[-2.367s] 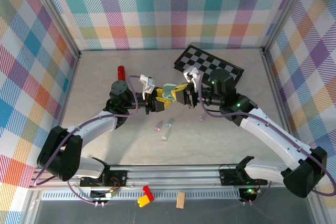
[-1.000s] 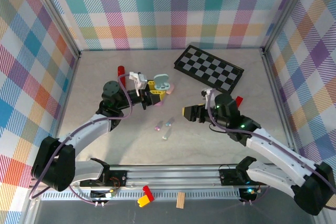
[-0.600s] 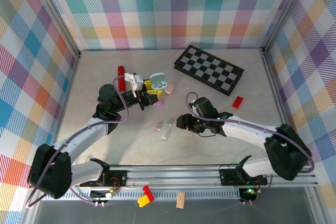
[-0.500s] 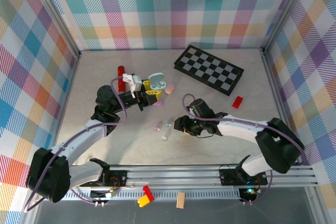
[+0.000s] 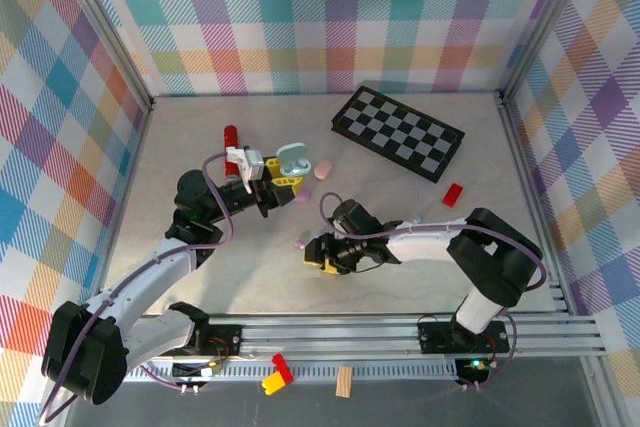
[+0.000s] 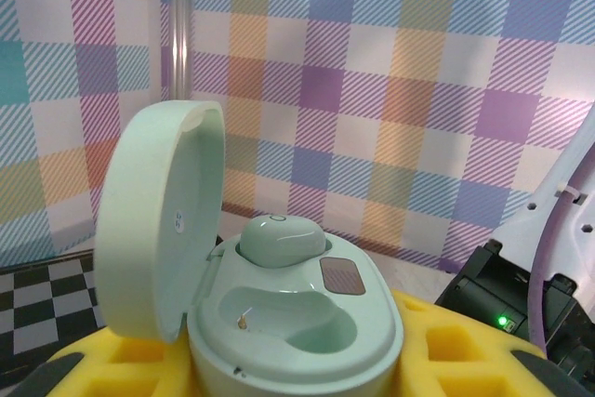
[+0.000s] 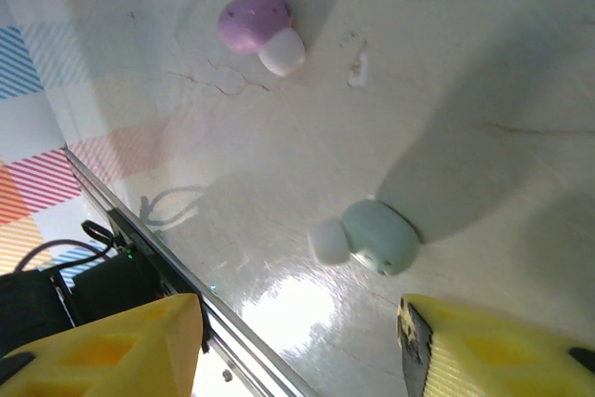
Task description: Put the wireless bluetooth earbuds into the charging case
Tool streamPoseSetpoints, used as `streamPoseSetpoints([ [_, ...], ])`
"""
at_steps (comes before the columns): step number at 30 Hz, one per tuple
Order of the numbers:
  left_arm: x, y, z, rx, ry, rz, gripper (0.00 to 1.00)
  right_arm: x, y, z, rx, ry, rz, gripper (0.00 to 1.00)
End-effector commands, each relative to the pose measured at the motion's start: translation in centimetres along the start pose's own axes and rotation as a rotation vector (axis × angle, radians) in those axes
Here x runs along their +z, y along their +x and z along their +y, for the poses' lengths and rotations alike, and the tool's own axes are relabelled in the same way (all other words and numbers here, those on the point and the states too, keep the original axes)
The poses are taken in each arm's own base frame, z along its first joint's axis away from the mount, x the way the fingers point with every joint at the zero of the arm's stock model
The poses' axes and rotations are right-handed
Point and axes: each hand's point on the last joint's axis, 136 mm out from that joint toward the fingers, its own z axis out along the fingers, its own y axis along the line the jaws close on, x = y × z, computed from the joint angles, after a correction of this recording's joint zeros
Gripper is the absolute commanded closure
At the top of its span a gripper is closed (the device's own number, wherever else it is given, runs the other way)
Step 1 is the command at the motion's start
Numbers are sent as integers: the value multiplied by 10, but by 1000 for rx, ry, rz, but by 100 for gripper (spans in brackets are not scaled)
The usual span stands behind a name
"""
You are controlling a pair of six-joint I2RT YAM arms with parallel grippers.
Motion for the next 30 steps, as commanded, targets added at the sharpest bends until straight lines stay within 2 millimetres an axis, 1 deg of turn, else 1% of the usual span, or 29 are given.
streamPoseSetpoints([
  [1,-4,-6,0,37,-11,-15,67,5,-7,11,-1,-29,-11,42],
  [8,-2,-8,0,42,-6,-15,67,16,-15,13,-6,-13,-4,42],
  [12,-2,-8,1,46,-8,-16,67,15,-21,15,-27,7,-15,42],
  [16,-3,-6,2,49,-20,-15,67,16,-28,19,-34,-1,-18,45],
  [19,-5,-5,7,47,-53,-15,67,18,-30,21,-50,0,-11,46],
  [22,-8,-4,18,41,-111,-19,68,12,-31,18,-90,46,-25,46],
  [27,-15,-5,39,34,-194,-29,67,-9,-30,5,-194,220,-51,45],
  [30,-18,-7,45,35,-217,-32,68,-12,-28,2,-216,254,-39,47],
])
